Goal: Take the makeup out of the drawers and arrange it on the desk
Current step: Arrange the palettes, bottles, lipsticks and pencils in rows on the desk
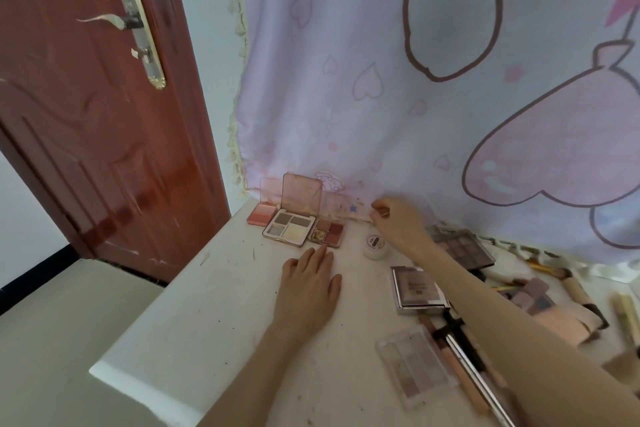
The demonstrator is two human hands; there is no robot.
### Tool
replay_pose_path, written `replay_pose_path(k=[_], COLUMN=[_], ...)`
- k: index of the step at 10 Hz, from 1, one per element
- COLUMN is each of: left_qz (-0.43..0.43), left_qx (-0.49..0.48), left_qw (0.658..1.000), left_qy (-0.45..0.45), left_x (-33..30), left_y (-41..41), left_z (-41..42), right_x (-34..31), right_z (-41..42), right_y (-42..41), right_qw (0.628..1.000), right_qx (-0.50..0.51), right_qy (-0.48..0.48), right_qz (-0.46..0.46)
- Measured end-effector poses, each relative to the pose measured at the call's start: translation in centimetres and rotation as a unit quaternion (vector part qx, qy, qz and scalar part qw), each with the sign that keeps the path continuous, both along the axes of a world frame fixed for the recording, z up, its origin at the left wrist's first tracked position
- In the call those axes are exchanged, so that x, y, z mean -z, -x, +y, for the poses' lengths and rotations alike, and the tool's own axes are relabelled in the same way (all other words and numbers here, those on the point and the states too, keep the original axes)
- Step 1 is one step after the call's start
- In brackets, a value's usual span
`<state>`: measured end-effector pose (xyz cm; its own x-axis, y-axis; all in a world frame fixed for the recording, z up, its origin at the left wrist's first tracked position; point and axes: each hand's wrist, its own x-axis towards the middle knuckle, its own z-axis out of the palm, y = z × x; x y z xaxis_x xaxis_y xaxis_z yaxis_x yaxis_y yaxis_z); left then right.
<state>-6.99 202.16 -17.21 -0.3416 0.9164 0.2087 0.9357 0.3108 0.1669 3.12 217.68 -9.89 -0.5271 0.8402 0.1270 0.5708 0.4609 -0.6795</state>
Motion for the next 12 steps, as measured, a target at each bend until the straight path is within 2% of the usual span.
replay_pose_path(k=[1,2,3,4,7,8,9,10,11,12], left_qz=[-0.011,-0.014,-0.009,-0.013,-0.025,-0.021,-0.026,-0.047,-0.198,-0.342], left_qx=[0.000,-0.006,-0.017,-0.024,-0.025,-0.029,-0.030,-0.017,-0.004,0.048], left_qw=[0.999,0.998,0.998,0.997,0.997,0.997,0.997,0.996,0.980,0.931], left_qy=[0.035,0.056,0.065,0.074,0.069,0.068,0.070,0.069,-0.004,-0.118], left_x=[0.0,-0.1,-0.2,-0.2,-0.4,-0.3,-0.5,-0.8,-2.2,-4.8], left_y=[-0.7,-1.4,-1.8,-2.1,-2.4,-2.3,-2.2,-2.2,-2.1,-2.5], left_z=[-0.8,-1.5,-2.1,-2.3,-2.2,-2.3,-2.3,-2.5,-3.0,-3.9], right_x=[0.1,0.1,-0.1,-0.3,-1.4,-1.6,-1.9,-2.8,-3.1,-2.7], right_z=[-0.2,-0.7,-0.9,-1.2,-1.0,-1.2,-1.5,-2.9,-5.0,-6.5], right_y=[-3.9,-7.3,-9.4,-10.3,-9.9,-9.8,-9.6,-9.5,-9.6,-9.7], right_qw=[0.987,0.938,0.921,0.917,0.922,0.931,0.964,0.998,0.970,0.930], right_qx=[0.051,0.133,0.134,0.128,0.135,0.150,0.135,0.051,-0.034,-0.103], right_qy=[-0.100,-0.165,-0.127,-0.085,-0.050,-0.069,-0.108,-0.031,0.179,0.282], right_qz=[-0.117,-0.276,-0.344,-0.367,-0.359,-0.325,-0.204,0.004,0.161,0.211])
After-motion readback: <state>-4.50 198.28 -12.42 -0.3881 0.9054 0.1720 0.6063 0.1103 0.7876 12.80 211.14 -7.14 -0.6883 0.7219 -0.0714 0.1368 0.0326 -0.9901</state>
